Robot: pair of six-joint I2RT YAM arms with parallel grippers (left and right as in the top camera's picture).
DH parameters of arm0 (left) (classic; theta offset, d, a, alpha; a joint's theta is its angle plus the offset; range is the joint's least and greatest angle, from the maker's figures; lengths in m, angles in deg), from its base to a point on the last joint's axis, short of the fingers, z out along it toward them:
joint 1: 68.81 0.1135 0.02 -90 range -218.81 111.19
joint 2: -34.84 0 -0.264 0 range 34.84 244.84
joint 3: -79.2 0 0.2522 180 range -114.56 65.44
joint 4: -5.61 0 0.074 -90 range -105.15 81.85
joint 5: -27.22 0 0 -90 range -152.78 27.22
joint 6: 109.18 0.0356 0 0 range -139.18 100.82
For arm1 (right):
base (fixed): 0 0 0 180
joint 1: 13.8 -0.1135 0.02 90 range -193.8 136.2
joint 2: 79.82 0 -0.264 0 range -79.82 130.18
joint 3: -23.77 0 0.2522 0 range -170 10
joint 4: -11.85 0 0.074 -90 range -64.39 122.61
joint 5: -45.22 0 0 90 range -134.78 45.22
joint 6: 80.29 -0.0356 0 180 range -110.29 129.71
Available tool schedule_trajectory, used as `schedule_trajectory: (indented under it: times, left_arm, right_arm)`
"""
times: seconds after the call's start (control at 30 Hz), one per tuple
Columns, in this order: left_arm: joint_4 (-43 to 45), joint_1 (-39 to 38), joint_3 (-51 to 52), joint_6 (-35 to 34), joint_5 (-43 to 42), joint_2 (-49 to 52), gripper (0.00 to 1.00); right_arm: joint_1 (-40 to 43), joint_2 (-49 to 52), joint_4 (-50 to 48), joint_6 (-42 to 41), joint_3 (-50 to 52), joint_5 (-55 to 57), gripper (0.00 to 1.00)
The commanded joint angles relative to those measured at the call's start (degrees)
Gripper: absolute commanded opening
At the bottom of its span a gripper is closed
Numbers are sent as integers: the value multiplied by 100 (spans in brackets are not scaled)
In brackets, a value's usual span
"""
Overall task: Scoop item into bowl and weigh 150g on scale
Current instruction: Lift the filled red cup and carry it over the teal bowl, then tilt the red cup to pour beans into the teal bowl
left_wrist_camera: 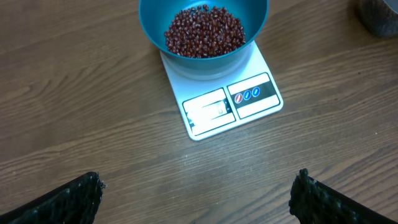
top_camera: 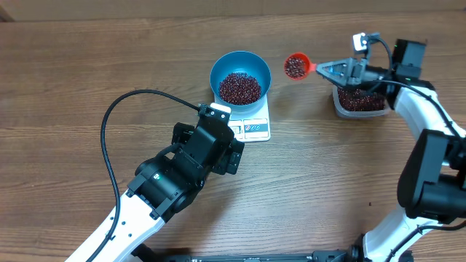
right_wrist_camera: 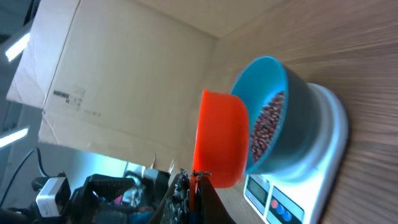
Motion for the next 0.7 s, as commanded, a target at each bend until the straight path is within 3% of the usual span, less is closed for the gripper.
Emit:
schedule_trajectory:
  times: [0.0,0.3,0.53,0.67]
  left_arm:
    - [2,57,24,46,20,20,99]
    - [2,57,24,48,20,20,99]
    - [2,57,24,48,20,20,99]
    - [2,57,24,48,20,20,100]
  right_arm:
    - [-326,42,-426,-800,13,122,4]
    - [-911,42,-1257,-981,13,562,4]
    - [-1233,42,-1353,-977,13,1639,4]
    - [-1410,42,-1375,-444,13,1923,4]
